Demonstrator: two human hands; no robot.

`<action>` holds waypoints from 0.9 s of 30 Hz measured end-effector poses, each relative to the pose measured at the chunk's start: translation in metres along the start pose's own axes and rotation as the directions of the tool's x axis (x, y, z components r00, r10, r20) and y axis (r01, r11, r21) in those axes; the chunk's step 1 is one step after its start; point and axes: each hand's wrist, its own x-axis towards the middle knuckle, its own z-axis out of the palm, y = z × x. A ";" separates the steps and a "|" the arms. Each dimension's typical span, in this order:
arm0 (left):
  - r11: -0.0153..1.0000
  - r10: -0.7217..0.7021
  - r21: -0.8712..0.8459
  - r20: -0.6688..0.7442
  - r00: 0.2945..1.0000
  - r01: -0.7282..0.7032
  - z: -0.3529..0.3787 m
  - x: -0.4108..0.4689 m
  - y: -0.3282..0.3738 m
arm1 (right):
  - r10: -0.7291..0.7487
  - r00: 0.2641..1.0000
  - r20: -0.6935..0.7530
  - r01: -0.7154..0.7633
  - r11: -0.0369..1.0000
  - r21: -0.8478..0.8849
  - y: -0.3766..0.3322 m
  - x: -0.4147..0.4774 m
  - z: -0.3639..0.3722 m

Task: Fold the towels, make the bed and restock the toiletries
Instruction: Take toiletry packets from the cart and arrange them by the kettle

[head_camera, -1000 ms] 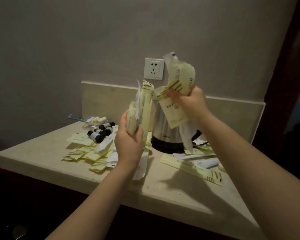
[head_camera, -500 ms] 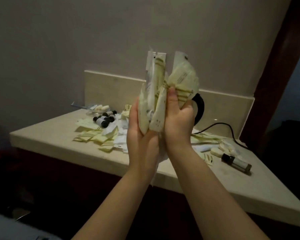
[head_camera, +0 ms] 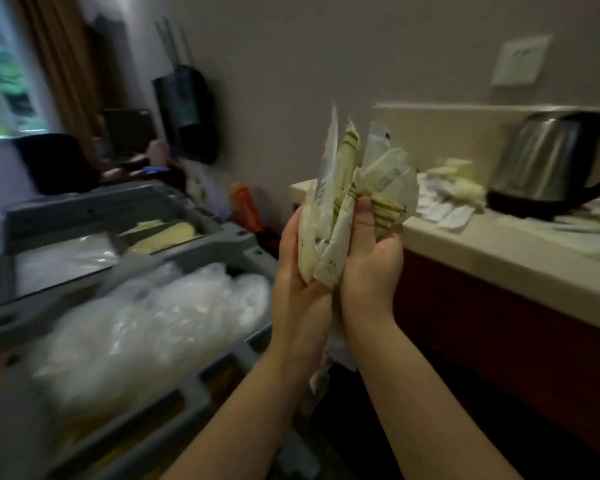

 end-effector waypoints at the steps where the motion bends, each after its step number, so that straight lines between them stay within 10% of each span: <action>1: 0.998 0.000 0.059 -0.028 1.000 0.002 -0.021 -0.012 0.006 | 0.034 0.999 0.015 -0.034 0.999 0.008 0.004 -0.022 0.010; 9: 0.975 -0.080 0.173 -0.302 0.950 0.137 -0.186 -0.063 0.072 | 0.152 0.948 0.280 -0.170 0.985 0.041 0.014 -0.171 0.121; 18: 0.967 -0.033 0.210 -0.461 0.887 0.145 -0.427 -0.045 0.133 | 0.346 0.881 0.322 -0.402 0.907 0.126 0.072 -0.318 0.319; 27: 0.922 -0.303 0.024 -0.572 0.762 0.385 -0.606 0.011 0.131 | 0.493 0.821 0.287 -0.535 0.841 0.086 0.140 -0.372 0.457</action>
